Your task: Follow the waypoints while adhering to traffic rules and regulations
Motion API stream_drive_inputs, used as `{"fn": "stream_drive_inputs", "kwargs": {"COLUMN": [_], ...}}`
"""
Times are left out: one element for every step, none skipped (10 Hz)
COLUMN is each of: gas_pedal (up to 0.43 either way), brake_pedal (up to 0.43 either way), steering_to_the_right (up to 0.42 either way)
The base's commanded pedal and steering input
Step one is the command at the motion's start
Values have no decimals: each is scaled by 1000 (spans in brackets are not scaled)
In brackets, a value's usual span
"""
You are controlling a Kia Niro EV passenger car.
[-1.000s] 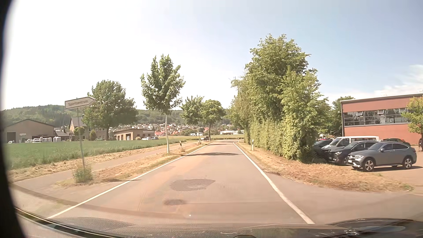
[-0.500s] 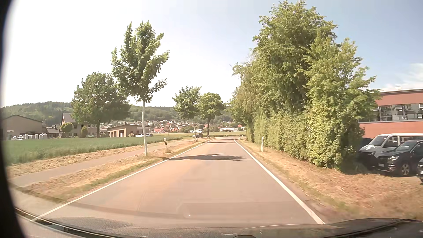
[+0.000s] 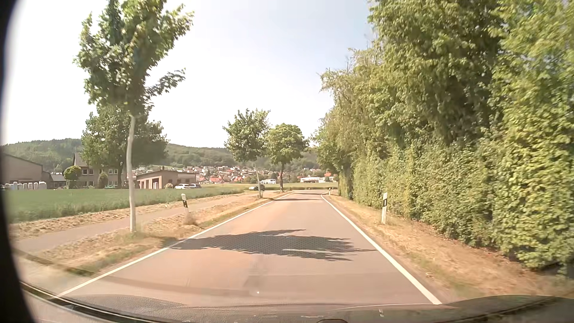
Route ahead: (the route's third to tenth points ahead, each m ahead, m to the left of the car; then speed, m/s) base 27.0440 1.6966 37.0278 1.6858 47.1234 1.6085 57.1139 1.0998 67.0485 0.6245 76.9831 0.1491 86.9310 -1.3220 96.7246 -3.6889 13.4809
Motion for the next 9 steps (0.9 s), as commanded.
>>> {"fn": "stream_drive_inputs", "kwargs": {"gas_pedal": [177, 177, 177, 177, 177, 177, 177, 177, 177], "brake_pedal": [0, 0, 0, 0, 0, 0, 0, 0, 0], "steering_to_the_right": [-1, 0, 1, 4, 5, 5, 4, 4, 4]}}
